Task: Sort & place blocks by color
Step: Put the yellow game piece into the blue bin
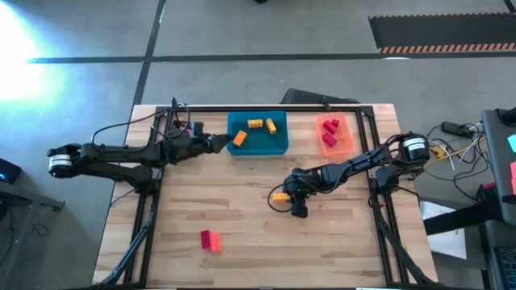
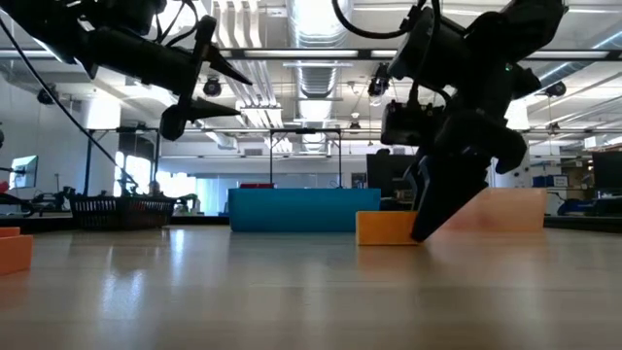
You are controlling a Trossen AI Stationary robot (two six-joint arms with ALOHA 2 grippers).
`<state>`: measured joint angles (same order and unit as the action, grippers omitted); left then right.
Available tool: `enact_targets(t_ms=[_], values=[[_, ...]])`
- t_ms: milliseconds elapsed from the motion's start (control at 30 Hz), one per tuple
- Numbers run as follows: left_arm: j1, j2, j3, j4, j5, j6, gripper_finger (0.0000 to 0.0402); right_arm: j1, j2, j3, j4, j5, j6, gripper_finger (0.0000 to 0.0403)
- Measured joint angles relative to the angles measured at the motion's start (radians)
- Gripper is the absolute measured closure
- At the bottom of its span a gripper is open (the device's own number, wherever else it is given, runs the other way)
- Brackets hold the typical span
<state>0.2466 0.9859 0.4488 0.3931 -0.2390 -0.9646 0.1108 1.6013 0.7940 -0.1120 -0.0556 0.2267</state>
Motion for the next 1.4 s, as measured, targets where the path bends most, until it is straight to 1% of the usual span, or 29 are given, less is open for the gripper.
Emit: enact_targets(t_ms=[100,233,500,567,767,833,933,1000,1067,1233,1333,1400], values=[[0.0,-0.001,0.0,0.0,0.0,0.0,0.0169,0.0,-0.009,0.0,0.004,-0.005,-0.004,0.0319],[0.0,0.002,0.0,-0.001,0.0,0.0,0.0169,-0.001,-0.017,0.0,0.006,-0.005,-0.019,0.0349],[0.0,0.002,0.0,-0.001,0.0,0.0,0.0169,-0.029,-0.032,0.01,-0.023,0.003,-0.031,0.0378],[0.0,0.001,0.0,0.0,0.0,0.0,0.0169,-0.039,-0.042,0.029,-0.041,0.003,-0.049,0.0392],[-0.001,0.001,0.0,0.0,0.006,-0.02,0.0169,-0.069,-0.049,0.117,-0.129,0.002,-0.086,0.0396],[-0.001,-0.001,0.0,0.0,0.055,-0.063,0.0169,-0.072,-0.051,0.157,-0.169,0.006,-0.112,0.0396],[-0.019,-0.007,0.005,-0.009,0.183,-0.097,0.0175,-0.075,-0.052,0.215,-0.246,0.035,-0.148,0.0395],[-0.059,-0.007,0.03,-0.068,0.245,-0.102,0.0186,-0.077,-0.053,0.253,-0.289,0.04,-0.169,0.0395],[-0.11,-0.006,0.074,-0.175,0.287,-0.092,0.0201,-0.077,-0.057,0.288,-0.325,0.056,-0.183,0.0395],[-0.272,0.013,0.231,-0.557,0.404,0.001,0.0232,-0.079,-0.07,0.356,-0.439,0.06,-0.205,0.0394],[-0.409,0.049,0.325,-0.715,0.423,0.049,0.0248,-0.081,-0.098,0.369,-0.488,0.089,-0.212,0.0394],[-0.502,0.09,0.377,-0.748,0.423,0.055,0.026,-0.082,-0.127,0.357,-0.513,0.11,-0.213,0.0394]])
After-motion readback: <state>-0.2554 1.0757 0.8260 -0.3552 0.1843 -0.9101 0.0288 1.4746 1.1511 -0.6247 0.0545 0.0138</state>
